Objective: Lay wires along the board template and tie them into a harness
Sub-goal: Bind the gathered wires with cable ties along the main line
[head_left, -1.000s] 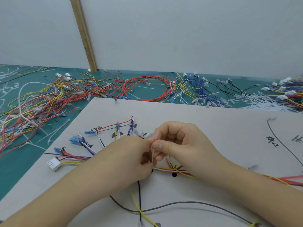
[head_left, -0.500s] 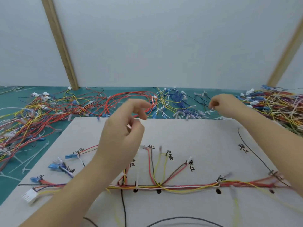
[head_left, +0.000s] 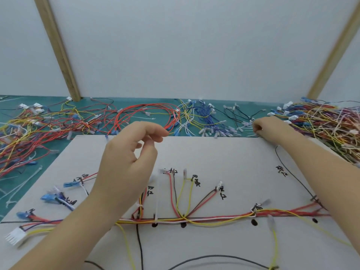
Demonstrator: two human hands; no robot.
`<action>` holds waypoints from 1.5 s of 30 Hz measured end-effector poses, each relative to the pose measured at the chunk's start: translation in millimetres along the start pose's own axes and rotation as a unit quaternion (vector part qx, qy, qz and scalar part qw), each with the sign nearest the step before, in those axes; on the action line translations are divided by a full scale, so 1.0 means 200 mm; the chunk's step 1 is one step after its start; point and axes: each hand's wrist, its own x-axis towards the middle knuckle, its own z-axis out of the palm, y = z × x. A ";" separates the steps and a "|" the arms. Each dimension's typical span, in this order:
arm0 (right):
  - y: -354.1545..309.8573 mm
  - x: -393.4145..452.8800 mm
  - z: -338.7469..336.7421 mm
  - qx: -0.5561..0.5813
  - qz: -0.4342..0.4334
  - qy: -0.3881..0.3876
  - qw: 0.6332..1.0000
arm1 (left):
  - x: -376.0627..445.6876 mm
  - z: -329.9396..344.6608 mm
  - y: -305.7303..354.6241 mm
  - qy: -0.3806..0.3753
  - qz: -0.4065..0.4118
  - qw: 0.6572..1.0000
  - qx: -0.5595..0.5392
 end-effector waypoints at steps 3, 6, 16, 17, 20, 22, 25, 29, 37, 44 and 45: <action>0.02 0.00 0.01 0.026 -0.002 0.029 0.999 | 0.00 -0.01 0.00 0.010 0.002 1.000 -0.001; 0.02 -0.01 0.00 0.096 -0.011 0.108 0.989 | 0.00 -0.01 0.00 0.016 0.009 1.000 0.003; 0.02 -0.01 -0.05 0.303 0.021 0.131 0.944 | -0.01 -0.01 0.02 -0.023 0.046 0.998 0.029; 0.02 -0.02 -0.05 0.323 0.028 0.149 0.934 | -0.01 -0.01 0.03 -0.028 0.056 0.998 0.029; 0.01 -0.04 -0.10 0.405 0.027 0.196 0.893 | -0.02 -0.03 0.05 -0.093 0.113 0.989 0.030; -0.04 -0.07 -0.16 0.425 0.007 0.232 0.875 | -0.02 -0.03 0.04 -0.175 0.136 0.974 0.035; -0.16 -0.14 -0.29 0.482 -0.020 0.303 0.822 | -0.02 -0.02 0.01 -0.300 0.097 0.944 0.097; -0.44 -0.28 -0.41 0.622 -0.091 0.243 0.739 | -0.04 0.00 -0.04 -0.397 0.035 0.897 0.194; -0.72 -0.62 -0.33 0.659 -0.229 -0.275 0.661 | -0.05 -0.01 -0.01 -0.434 -0.032 0.890 0.133; -0.76 -0.62 -0.22 0.671 -0.175 -0.276 0.666 | -0.07 0.01 0.00 -0.432 -0.091 0.887 0.135; -0.77 -0.62 -0.22 0.669 -0.172 -0.266 0.672 | -0.07 0.01 0.00 -0.431 -0.095 0.887 0.136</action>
